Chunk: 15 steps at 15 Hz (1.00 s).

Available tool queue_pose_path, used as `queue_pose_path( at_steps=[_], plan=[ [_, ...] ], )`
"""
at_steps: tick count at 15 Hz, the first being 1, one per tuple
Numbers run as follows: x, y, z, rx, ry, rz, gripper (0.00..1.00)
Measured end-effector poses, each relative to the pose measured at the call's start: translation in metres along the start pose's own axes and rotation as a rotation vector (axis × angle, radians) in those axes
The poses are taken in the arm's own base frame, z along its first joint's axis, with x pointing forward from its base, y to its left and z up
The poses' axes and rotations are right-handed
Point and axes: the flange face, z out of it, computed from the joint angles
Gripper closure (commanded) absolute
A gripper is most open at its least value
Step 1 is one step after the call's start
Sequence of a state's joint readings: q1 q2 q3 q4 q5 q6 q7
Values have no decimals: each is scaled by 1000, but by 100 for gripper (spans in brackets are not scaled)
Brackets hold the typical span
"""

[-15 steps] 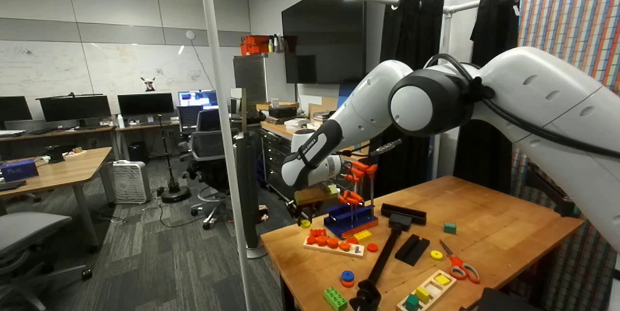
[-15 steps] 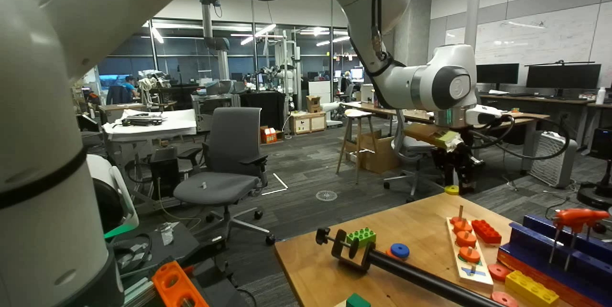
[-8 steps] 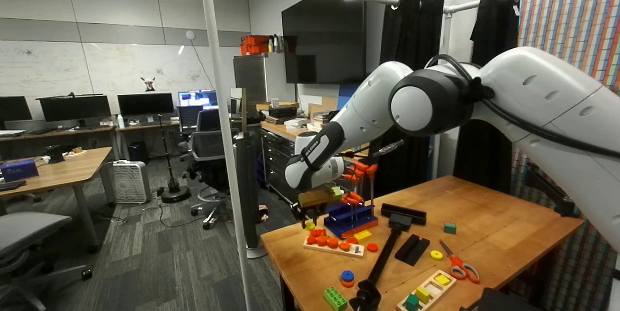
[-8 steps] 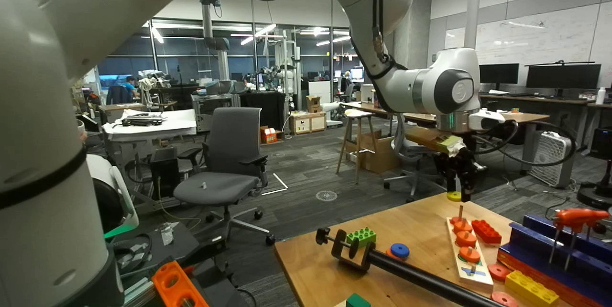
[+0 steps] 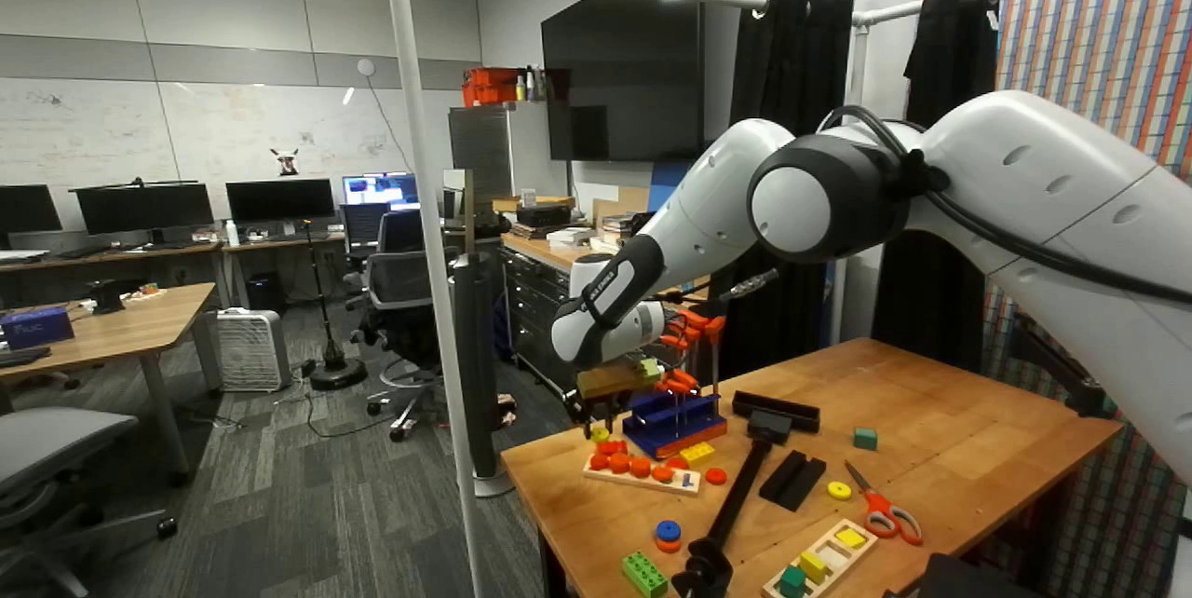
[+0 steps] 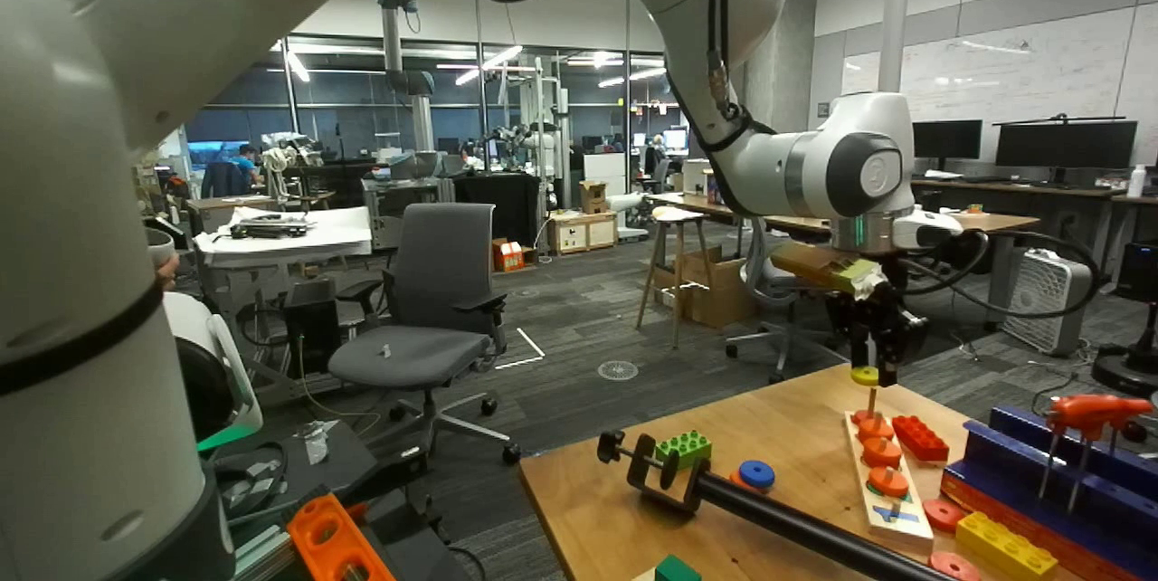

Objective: Put the round yellow block on the round red block on the wooden board

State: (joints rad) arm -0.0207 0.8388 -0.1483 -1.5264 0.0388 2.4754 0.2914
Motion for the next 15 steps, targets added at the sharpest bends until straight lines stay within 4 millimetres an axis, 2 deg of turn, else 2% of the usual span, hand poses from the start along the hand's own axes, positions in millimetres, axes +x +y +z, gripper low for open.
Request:
queue_pose_path(
  at_steps=[9,15],
  plan=[
    [-4,2,14,-11,-27,0,79],
    [-3,1,13,-10,-26,-1,79]
  ],
)
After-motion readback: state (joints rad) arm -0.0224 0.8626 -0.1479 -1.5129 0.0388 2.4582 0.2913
